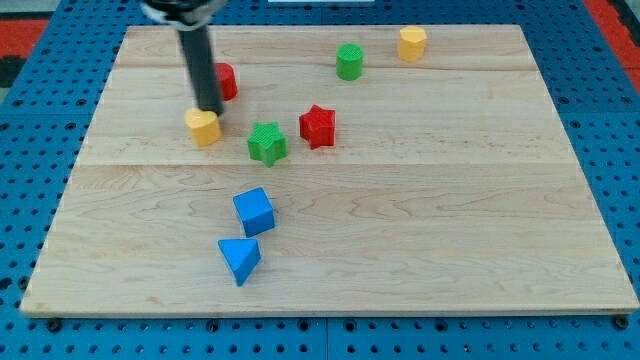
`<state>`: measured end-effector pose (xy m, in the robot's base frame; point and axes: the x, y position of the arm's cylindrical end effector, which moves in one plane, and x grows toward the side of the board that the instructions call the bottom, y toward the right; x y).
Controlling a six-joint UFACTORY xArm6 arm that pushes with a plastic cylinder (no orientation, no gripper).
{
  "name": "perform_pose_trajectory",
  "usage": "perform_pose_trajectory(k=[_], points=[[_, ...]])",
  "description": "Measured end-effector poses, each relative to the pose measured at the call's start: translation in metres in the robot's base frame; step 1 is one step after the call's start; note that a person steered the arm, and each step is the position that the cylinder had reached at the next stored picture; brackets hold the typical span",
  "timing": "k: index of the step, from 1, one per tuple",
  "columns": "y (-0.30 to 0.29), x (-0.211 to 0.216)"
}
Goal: Place the red circle left to the green circle
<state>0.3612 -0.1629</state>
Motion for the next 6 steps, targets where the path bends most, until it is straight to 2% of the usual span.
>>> perform_pose_trajectory(k=[1,2,3,4,5,6], points=[[-0.004,-0.026],[0.031,-0.078],[0.083,-0.097],[0.092,-0.063],[0.118,-0.057],[0.119,-0.094]])
